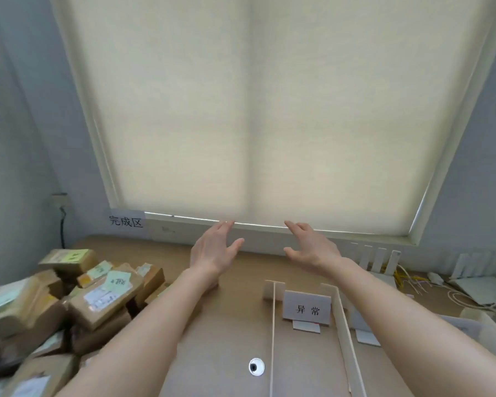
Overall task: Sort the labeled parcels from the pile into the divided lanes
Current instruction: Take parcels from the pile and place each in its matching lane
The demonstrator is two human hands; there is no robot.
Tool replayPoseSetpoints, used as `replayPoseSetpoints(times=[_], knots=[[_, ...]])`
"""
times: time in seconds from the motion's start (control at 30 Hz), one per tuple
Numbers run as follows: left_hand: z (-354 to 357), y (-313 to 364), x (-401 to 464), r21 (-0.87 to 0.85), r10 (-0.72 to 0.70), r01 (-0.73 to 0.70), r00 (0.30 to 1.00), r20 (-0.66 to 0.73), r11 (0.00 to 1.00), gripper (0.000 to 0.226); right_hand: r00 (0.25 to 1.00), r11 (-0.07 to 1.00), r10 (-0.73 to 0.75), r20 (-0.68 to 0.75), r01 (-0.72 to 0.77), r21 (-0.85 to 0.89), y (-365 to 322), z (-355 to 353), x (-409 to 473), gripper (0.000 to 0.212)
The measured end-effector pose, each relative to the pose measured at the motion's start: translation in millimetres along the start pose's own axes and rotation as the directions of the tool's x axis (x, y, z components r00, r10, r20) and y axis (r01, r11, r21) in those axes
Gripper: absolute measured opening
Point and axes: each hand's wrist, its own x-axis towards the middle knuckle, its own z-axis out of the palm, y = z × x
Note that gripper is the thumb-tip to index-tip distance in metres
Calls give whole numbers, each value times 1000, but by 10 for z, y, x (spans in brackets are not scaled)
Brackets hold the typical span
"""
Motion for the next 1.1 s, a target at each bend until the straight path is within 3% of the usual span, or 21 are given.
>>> replayPoseSetpoints(times=[0.3, 0.5, 0.8, 1.1], knots=[[-2322, -1051, -1957, 209, -63, 83, 993, -100, 974, 67, 978, 977, -207, -5, 206, -48, -2257, -361, -1445, 70], [-3348, -1800, -3211, 244, -194, 231, 967, -166, 942, 67, 941, 941, -338, -15, 338, -21, -3530, -282, -2246, 73], [-4084, -2677, -4269, 228, -348, 394, 912, -215, 890, 69, 886, 884, -464, 24, 465, -60, -4753, -15, -2807, 74], [-4227, -3355, -4370, 219, -413, 460, 881, -229, 860, 65, 864, 866, -498, 69, 500, -10, -5395, 449, -2506, 72]])
